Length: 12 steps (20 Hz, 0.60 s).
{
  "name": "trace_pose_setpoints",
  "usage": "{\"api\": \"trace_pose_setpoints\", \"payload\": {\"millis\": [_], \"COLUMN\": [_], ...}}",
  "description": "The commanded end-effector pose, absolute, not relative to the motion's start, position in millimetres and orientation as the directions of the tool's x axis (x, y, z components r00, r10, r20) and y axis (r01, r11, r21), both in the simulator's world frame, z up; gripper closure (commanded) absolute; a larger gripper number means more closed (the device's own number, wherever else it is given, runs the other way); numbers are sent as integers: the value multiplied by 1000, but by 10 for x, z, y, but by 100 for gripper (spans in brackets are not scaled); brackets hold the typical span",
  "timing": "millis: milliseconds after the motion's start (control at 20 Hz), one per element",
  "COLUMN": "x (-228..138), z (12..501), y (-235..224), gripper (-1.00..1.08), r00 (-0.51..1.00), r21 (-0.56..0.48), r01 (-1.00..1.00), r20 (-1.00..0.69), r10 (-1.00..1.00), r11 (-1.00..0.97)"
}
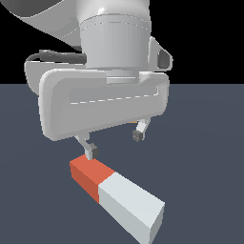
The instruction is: Insert the peg into the horizontal hole in a box.
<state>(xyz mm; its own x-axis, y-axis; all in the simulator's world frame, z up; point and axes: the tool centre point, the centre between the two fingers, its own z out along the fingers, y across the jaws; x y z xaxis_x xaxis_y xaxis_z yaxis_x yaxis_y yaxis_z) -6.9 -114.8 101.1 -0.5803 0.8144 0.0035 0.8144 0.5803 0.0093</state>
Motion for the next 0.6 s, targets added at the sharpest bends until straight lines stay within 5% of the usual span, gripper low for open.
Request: {"api": "trace_pose_setpoints", "payload": {"millis": [0,550], "x": [-44,85], "z": [942,741], "y": [-1260,-1579], "gripper": [-92,-92], "r00": [-624,-739], "r21": [8,1], "r01": [782,674], "r20": [3,1], "r10": [782,674], "r11": [624,739]}}
